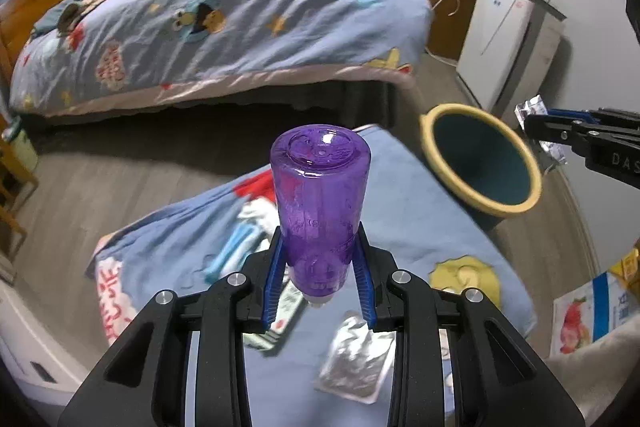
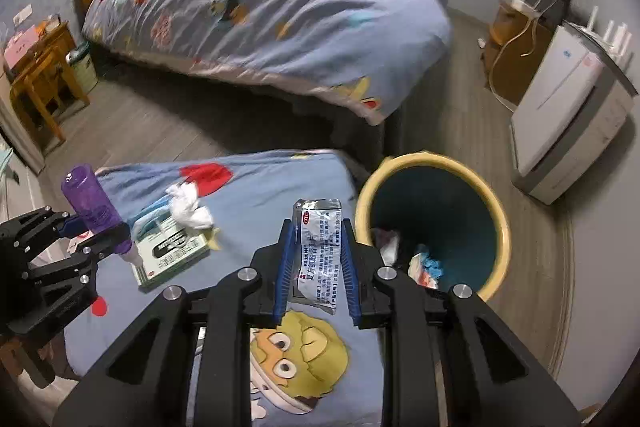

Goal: Collect trash
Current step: 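Carry the bottle and foil packet over the bin and open both tools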

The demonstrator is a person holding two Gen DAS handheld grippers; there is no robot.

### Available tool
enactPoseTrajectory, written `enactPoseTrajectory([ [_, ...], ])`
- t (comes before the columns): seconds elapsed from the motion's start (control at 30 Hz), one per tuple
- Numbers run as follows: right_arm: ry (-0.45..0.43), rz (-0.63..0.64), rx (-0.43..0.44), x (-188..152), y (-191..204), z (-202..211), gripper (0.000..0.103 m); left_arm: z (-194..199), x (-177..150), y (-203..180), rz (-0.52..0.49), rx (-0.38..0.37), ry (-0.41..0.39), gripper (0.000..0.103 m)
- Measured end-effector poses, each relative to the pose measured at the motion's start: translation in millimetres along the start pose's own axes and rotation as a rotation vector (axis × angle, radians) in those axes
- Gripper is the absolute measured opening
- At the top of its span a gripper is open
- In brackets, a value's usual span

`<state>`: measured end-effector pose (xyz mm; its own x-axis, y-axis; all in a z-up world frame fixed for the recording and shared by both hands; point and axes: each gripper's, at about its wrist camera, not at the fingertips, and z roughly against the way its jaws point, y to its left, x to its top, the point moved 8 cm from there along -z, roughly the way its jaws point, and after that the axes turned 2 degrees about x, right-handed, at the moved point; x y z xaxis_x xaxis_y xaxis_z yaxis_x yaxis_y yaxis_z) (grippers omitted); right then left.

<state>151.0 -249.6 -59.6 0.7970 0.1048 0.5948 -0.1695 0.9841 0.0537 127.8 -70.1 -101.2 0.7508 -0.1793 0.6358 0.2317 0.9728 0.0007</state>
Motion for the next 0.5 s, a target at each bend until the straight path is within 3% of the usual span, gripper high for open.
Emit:
enactPoseTrajectory([
  [0.07,0.017,-0.059,0.035,-3.8,-11.7,-4.0,0.022,0.6,3.9,-11.3,-0.025,0.001,-0.006,0.033],
  [0.5,0.005,-0.085,0.014,-3.2,-53.1,-13.2,0.022,-9.7,16.1,-64.6,-0.104,-0.016,-0.01,0.033],
])
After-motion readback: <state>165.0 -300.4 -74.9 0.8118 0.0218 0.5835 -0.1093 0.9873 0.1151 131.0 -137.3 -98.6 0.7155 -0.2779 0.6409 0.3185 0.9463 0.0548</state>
